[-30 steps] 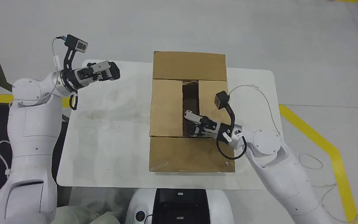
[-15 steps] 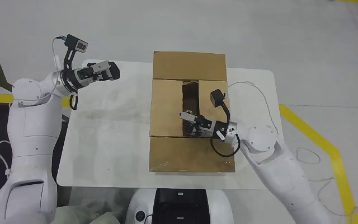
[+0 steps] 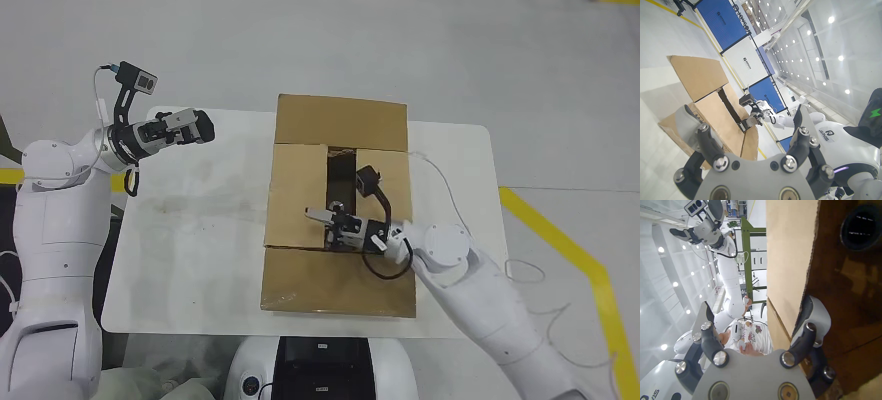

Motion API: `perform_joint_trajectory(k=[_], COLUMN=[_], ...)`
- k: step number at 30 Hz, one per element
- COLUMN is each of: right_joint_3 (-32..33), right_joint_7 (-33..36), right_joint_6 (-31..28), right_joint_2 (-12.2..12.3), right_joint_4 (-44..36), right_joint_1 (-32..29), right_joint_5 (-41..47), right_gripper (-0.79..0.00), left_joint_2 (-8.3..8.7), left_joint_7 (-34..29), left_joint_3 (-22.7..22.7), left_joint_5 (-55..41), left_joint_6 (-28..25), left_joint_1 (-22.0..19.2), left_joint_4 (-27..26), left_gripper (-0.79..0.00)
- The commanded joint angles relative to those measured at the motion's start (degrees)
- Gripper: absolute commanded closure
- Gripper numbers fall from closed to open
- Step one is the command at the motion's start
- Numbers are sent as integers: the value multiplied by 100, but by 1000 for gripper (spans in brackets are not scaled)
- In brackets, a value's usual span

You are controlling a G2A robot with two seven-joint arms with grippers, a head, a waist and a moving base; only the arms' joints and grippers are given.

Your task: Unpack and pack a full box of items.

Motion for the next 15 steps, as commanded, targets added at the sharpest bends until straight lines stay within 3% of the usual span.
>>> perform_joint_trajectory(k=[1,7,15], right_joint_3=[-16,-155,-798], right_joint_7=[-13,-149,-414], right_joint_6=[-112,-400,-791], right_joint_2=[-27,-137,-448], right_joint_4=[-2,29,338], right_joint_1=[47,267,738], right_joint_5=[110,282,529], right_gripper=[-785,-785,-785], left_joint_2=[0,0,0], left_joint_7=[0,0,0], left_joint_3=[0,0,0], left_joint_5=[0,0,0], left_joint_6=[0,0,0], left_joint_1=[0,0,0], left_joint_4=[0,0,0], left_gripper=[-785,-785,-785])
